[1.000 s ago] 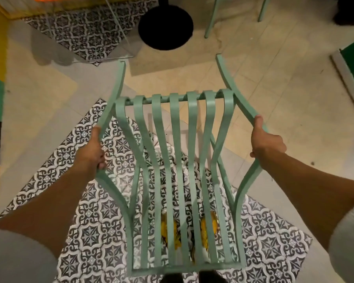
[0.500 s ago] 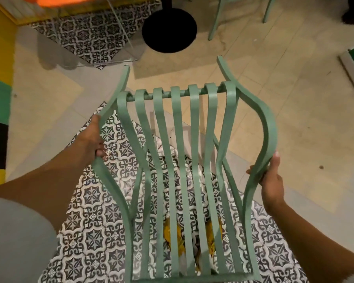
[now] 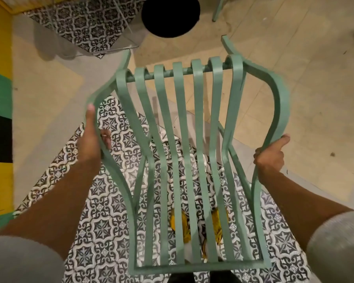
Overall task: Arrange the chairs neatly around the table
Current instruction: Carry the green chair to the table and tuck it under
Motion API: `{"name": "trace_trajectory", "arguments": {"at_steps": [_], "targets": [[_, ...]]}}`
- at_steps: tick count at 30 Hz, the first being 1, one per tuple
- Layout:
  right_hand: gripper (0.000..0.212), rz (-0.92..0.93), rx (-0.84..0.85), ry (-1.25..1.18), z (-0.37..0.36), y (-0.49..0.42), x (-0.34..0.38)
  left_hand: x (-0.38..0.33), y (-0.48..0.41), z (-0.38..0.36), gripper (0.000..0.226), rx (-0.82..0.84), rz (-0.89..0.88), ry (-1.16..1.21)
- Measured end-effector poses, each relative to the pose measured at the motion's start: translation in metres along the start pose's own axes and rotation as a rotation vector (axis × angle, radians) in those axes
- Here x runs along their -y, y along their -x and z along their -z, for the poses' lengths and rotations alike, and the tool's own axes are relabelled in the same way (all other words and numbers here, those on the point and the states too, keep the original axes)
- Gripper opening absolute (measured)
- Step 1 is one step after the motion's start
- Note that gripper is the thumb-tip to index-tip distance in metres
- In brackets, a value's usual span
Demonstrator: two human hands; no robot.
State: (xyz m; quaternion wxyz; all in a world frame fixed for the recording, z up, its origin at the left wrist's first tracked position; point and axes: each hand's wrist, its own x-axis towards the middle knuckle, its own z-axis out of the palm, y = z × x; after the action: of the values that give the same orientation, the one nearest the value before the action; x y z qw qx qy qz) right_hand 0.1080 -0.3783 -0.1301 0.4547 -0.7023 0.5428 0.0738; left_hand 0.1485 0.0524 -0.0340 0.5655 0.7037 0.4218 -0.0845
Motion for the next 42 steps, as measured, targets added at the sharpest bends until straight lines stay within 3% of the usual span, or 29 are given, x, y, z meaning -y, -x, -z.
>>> {"name": "trace_trajectory", "arguments": {"at_steps": [4, 7, 10, 16, 17, 20, 22, 25, 28, 31, 34, 38, 42], "targets": [[0.142, 0.026, -0.002, 0.039, -0.001, 0.002, 0.005, 0.066, 0.017, -0.009, 0.078, -0.070, 0.031, -0.034], [0.141, 0.042, -0.022, 0.081, 0.001, 0.007, 0.003, 0.089, -0.003, -0.009, 0.047, -0.113, 0.136, -0.151], [0.120, 0.065, -0.017, 0.135, 0.003, 0.013, 0.006, 0.087, -0.026, -0.003, 0.022, -0.121, 0.185, -0.262], [0.069, 0.064, -0.010, 0.166, 0.014, 0.025, 0.022, 0.074, -0.029, 0.005, 0.022, -0.169, 0.181, -0.332], [0.070, 0.077, -0.007, 0.174, 0.017, 0.025, 0.025, 0.073, -0.026, 0.007, 0.023, -0.166, 0.183, -0.341], [0.131, 0.028, 0.087, 0.162, 0.027, 0.021, 0.026, 0.073, -0.017, 0.013, 0.024, -0.163, 0.186, -0.370], [0.143, 0.020, 0.109, 0.203, 0.035, 0.024, 0.027, 0.075, -0.011, 0.016, 0.031, -0.160, 0.195, -0.391], [0.133, -0.009, 0.110, 0.224, 0.043, 0.035, 0.034, 0.075, -0.006, 0.017, 0.024, -0.159, 0.210, -0.428], [0.106, -0.086, 0.175, 0.051, 0.047, 0.037, 0.034, 0.073, -0.008, 0.014, 0.022, -0.172, 0.213, -0.446], [0.093, -0.010, 0.254, 0.035, 0.058, 0.039, 0.017, 0.065, -0.014, 0.011, 0.019, -0.185, 0.207, -0.487], [0.094, 0.000, 0.303, 0.118, 0.068, 0.047, -0.021, 0.057, -0.024, 0.008, 0.016, -0.166, 0.189, -0.477], [0.116, -0.041, 0.282, 0.251, 0.074, 0.063, -0.072, 0.049, -0.033, 0.005, 0.019, -0.127, 0.186, -0.433], [0.117, -0.031, 0.238, 0.360, 0.078, 0.071, -0.085, 0.042, -0.027, 0.002, 0.034, -0.086, 0.116, -0.216]]}}
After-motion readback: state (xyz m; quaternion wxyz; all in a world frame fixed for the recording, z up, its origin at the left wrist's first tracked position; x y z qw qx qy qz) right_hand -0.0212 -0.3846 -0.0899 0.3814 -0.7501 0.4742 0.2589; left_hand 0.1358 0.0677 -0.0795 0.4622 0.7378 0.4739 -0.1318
